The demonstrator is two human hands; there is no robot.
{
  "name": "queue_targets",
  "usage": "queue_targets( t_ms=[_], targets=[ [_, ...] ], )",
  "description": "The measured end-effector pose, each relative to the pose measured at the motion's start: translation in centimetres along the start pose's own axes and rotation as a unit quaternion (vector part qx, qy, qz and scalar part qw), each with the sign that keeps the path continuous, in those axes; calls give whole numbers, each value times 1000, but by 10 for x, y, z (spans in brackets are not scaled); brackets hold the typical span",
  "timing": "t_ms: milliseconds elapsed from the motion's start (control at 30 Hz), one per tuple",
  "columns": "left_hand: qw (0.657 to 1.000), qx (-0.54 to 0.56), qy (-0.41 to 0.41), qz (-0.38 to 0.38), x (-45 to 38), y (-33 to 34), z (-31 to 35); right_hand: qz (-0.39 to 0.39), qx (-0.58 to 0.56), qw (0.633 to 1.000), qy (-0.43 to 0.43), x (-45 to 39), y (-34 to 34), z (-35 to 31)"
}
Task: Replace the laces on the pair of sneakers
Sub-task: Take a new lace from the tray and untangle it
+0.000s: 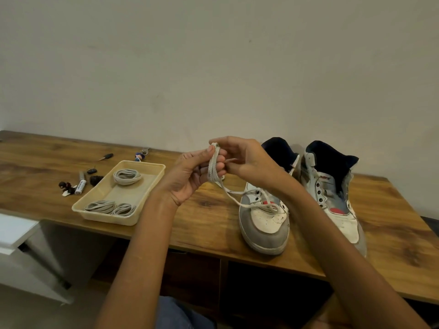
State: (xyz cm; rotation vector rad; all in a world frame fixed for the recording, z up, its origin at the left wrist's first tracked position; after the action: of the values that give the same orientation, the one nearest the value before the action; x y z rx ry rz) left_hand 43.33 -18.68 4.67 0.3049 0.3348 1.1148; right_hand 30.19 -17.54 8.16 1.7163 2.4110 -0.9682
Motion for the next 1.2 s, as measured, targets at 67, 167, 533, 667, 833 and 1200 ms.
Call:
queue_targets(
  t_ms=[67,167,533,667,833,1200],
  targets=[
    [1000,-5,-6,8,1,1,0,-4,-6,1000,0,1,0,4],
    [1000,8,-6,1,-2,-1,0,-15,-18,1000,13,3,0,12],
    [992,71,66,76,-6,-1,2,-109,35,990,88,5,13,20],
    [985,-52,101,126,-8,-13,-1,-153,-78,974,150,12,2,15],
    [968,-212,97,90,-10,-4,-8,-59,-199,962,175,9,-16,8],
    [955,-197,-90,-201,7,17,-13,99,-405,876,242,8,-36,12]
  ],
)
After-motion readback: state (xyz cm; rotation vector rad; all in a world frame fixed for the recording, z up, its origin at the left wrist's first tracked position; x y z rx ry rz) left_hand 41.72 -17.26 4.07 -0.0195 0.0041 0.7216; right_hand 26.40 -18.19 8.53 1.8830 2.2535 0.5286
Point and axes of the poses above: each hand's wrist, its own x-axis away from the middle knuckle, its own y-axis out of the palm, z = x × y, the point moved 3 cm from there along -x, towards the middle knuckle, and after that the axes turned 4 degrees about -x, right-handed, at the moved point
